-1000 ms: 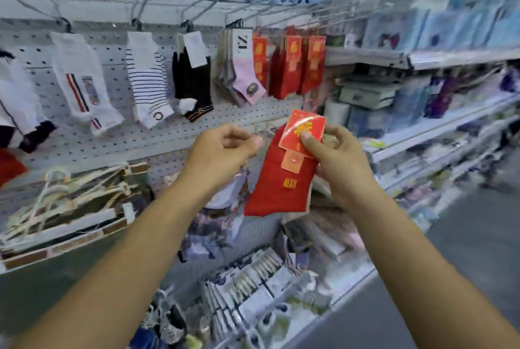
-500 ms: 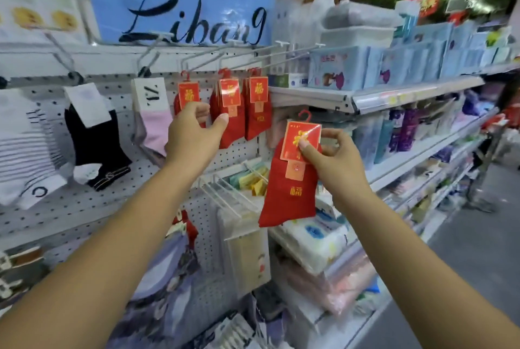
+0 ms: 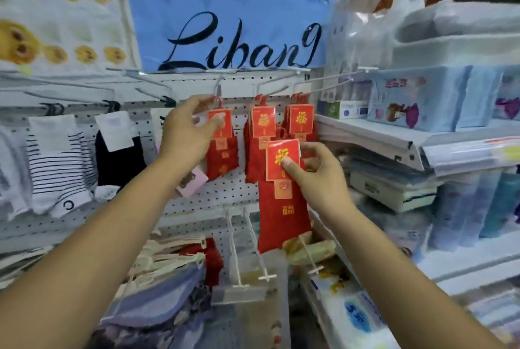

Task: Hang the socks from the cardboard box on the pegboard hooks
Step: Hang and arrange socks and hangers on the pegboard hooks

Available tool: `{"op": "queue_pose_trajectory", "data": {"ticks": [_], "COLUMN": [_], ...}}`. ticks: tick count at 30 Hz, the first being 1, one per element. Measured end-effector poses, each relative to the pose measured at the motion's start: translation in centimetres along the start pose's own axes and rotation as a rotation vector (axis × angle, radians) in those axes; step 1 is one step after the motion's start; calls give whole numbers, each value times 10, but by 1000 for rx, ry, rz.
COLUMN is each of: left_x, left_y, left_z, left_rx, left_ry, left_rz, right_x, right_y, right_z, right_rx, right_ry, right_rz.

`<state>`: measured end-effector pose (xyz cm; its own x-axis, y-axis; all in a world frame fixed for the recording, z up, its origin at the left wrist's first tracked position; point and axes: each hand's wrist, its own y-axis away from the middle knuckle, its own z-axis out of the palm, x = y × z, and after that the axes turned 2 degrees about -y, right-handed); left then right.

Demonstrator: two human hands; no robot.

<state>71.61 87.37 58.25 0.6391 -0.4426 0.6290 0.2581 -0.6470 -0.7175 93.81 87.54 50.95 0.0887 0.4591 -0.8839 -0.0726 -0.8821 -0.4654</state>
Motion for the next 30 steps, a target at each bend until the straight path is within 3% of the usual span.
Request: {"op": "queue_pose_trajectory", "data": {"ticks": [11, 19, 30], "left_x": [23, 31, 26], "left_y": [-17, -8, -8], "left_z": [3, 15, 16], "left_rx": [119, 198, 226], "left_ry": [-92, -102, -68], "left_rz": [-32, -32, -35], "right_x": [13, 18, 32], "right_y": [-102, -140, -174], "right_z": [60, 104, 126], "right_rx": [-334, -342, -416], "right_ry": [-64, -91, -80], "right_rz": [-248, -346, -330]}}
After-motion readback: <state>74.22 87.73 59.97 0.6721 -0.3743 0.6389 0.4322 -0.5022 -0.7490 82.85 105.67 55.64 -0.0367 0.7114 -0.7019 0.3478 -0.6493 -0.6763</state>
